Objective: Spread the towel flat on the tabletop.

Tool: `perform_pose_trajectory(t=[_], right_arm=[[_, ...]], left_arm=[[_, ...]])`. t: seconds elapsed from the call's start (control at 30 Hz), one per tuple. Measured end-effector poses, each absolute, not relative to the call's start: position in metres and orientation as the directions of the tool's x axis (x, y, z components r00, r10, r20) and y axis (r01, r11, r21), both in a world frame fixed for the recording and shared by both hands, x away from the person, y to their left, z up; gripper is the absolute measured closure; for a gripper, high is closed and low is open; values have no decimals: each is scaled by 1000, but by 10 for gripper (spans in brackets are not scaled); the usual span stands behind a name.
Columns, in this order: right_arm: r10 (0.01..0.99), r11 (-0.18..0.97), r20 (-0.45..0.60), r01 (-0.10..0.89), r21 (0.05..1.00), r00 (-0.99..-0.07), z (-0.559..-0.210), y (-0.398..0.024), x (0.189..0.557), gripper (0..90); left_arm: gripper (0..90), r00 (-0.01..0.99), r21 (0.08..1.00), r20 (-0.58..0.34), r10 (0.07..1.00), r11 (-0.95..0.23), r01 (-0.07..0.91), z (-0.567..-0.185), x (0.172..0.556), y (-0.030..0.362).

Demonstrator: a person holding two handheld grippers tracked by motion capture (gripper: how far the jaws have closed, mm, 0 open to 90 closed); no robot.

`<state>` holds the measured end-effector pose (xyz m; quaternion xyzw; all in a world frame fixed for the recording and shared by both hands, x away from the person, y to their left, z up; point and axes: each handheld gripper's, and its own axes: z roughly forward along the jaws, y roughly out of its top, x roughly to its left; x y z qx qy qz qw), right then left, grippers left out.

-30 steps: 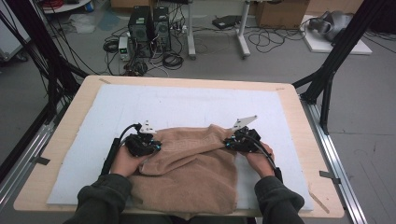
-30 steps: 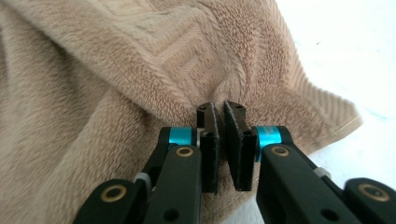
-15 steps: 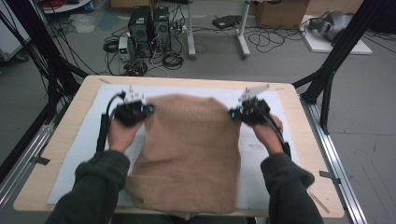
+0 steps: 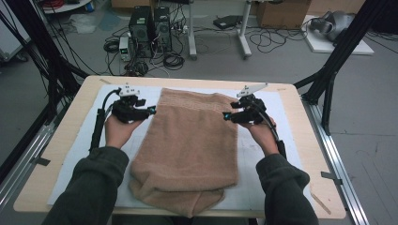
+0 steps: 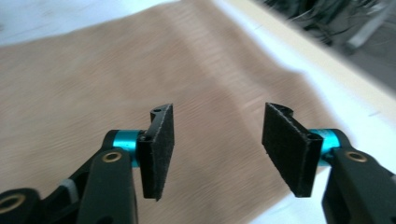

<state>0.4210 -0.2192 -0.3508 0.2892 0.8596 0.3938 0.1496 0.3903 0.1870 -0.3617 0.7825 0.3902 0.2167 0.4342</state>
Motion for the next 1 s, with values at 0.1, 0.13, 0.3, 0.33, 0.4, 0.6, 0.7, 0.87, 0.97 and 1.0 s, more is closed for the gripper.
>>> perform_pose_trajectory(t=[0.1,0.13,0.3,0.33,0.4,0.6,0.7,0.87,0.97,1.0], right_arm=[[567,515,13,367,775,-823,-357,-221,393,412],[556,503,28,363,785,-831,-360,-221,383,407],[471,571,9,312,760,-882,-377,-218,338,411],[454,582,16,310,752,-891,-384,-217,330,416],[432,615,19,310,725,-902,-402,-214,319,432],[422,665,22,326,671,-906,-439,-206,310,535],[434,652,31,337,679,-901,-438,-207,312,728],[410,678,-4,301,670,-912,-427,-204,318,843],[412,670,-34,277,688,-911,-411,-204,326,844],[412,667,-40,272,693,-910,-406,-204,330,844]], left_arm=[[437,649,841,7,761,-356,407,-374,359,186],[434,666,843,6,746,-362,398,-378,348,186],[421,723,818,43,690,-439,370,-398,303,185],[447,729,809,42,683,-452,376,-404,297,186],[517,748,787,15,664,-470,401,-416,293,189],[617,765,716,-12,643,-529,455,-439,295,188],[702,749,717,-5,663,-520,465,-438,295,186],[872,736,727,45,675,-527,440,-432,293,180],[874,720,762,29,693,-481,433,-421,301,178],[874,712,776,38,701,-470,422,-414,305,178]])
